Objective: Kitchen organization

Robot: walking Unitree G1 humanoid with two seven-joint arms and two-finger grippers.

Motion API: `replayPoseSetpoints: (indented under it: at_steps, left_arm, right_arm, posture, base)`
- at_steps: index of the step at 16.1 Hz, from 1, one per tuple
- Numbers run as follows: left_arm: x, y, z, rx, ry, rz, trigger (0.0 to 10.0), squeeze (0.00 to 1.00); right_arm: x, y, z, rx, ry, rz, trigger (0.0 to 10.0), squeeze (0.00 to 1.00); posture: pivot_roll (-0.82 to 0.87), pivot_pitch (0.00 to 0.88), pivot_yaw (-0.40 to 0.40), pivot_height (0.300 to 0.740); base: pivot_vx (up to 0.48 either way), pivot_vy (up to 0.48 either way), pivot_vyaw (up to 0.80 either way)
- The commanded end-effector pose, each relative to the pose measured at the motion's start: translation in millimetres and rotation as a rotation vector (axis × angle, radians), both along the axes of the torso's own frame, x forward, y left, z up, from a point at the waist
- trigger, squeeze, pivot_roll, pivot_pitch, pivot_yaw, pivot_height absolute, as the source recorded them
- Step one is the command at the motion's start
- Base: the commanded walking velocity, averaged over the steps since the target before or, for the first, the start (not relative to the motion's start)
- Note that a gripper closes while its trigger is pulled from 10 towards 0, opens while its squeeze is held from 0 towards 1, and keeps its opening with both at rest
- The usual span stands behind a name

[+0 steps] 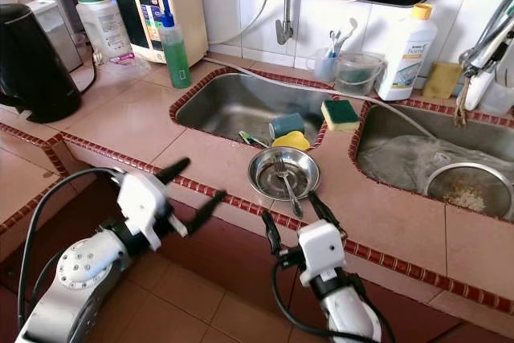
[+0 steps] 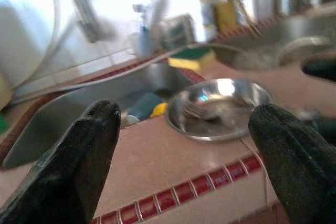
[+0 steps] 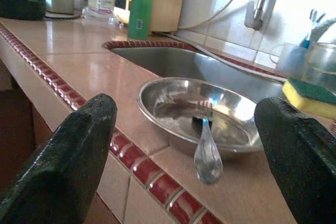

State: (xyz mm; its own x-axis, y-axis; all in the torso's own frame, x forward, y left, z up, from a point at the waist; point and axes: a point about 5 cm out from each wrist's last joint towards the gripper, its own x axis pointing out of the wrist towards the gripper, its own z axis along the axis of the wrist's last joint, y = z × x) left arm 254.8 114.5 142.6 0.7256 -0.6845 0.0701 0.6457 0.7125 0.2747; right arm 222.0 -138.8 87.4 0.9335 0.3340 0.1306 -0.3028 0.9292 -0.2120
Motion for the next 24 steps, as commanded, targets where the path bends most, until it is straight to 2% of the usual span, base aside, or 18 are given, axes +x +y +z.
replayPoseSetpoints:
  at_steps: [1, 6, 7, 12, 17, 24]
  left_arm:
    - [-0.8, -1.2, -3.5, 0.044, -0.001, -0.034, 10.0, 0.00]
    - [3.6, -2.4, -1.4, 0.029, -0.001, -0.041, 10.0, 0.00]
    - [3.6, -2.4, -1.4, 0.029, -0.001, -0.041, 10.0, 0.00]
    - [5.3, -13.6, -1.6, 0.003, 0.000, -0.060, 10.0, 0.00]
    - [3.7, -14.7, 0.1, -0.007, -0.005, -0.053, 10.0, 0.00]
    - [0.2, -15.2, 3.3, -0.016, -0.016, -0.034, 10.0, 0.00]
  right_arm:
    - [-3.7, -3.7, -0.9, -0.014, -0.006, -0.014, 10.0, 0.00]
    - [-14.7, -24.0, -10.1, -0.151, -0.001, -0.100, 10.0, 0.00]
    - [-14.7, -24.0, -10.1, -0.151, -0.001, -0.100, 10.0, 0.00]
    - [-5.9, -47.1, -5.1, -0.388, -0.049, -0.102, 10.0, 0.00]
    - [6.9, -48.7, -0.7, -0.471, -0.063, 0.016, 10.0, 0.00]
    - [26.7, -46.0, 3.2, -0.512, -0.077, 0.139, 10.0, 0.00]
  posture:
    - [-0.19, 0.011, 0.087, 0.740]
    - [-0.22, 0.039, 0.106, 0.740]
    - [-0.22, 0.039, 0.106, 0.740]
    - [-0.24, 0.052, 0.098, 0.740]
    - [-0.22, 0.058, 0.077, 0.740]
    - [-0.19, 0.062, 0.050, 0.740]
  base:
    - [0.000, 0.000, 0.00]
    - [0.000, 0.000, 0.00]
    - [0.000, 0.000, 0.00]
    - [0.000, 0.000, 0.00]
    - [0.000, 0.000, 0.00]
    - [0.000, 0.000, 0.00]
